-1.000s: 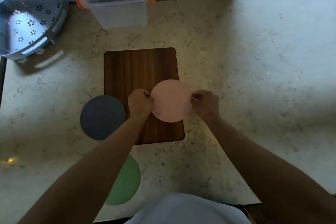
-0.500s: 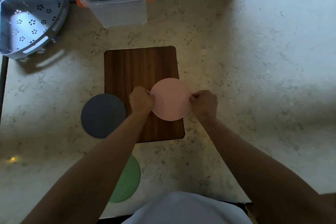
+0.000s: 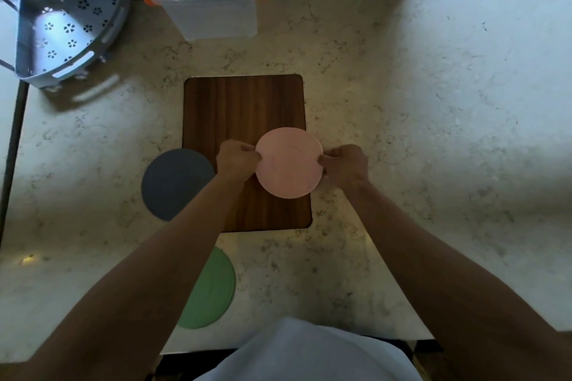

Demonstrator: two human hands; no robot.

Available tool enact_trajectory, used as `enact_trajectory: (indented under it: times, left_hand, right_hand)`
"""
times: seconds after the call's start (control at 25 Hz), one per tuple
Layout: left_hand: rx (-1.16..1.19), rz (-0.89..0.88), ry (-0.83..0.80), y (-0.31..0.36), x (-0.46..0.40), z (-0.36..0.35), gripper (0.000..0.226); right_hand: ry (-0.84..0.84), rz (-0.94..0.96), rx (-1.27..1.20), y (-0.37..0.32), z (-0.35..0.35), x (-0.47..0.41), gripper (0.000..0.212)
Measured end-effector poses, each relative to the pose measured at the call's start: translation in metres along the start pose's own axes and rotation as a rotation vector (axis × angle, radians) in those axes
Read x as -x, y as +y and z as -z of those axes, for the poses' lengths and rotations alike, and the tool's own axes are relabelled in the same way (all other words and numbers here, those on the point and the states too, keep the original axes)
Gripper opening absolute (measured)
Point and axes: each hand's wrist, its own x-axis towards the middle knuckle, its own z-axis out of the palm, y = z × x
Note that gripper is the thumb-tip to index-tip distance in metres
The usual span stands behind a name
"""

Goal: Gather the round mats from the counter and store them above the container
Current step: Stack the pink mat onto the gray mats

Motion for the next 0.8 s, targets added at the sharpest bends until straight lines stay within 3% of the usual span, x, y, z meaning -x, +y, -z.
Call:
enact_trajectory:
  times: [0.2, 0.52, 0.64, 0.8]
  left_hand:
    - [0.061, -0.039, -0.049, -0.008, 0.012, 0.026, 0.011]
    - [0.255, 0.026, -0.020, -0.062, 0.010, 0.125, 0.008]
    - [0.272, 0.059, 0.030, -0.085, -0.003, 0.163, 0.016]
    - [0.240, 0.049, 0.043, -0.113, -0.020, 0.194, 0.013]
  right_hand:
    - [-0.008, 0.007, -0.118, -0.003, -0.007, 0.018, 0.012]
    - [-0.054, 0.154, -0.020, -0.056, -0.073, 0.070, 0.012]
    - [-0.108, 0.179, -0.012, -0.076, -0.109, 0.083, 0.022]
    - [-0.136, 0.223, 0.018, -0.094, -0.148, 0.095, 0.015]
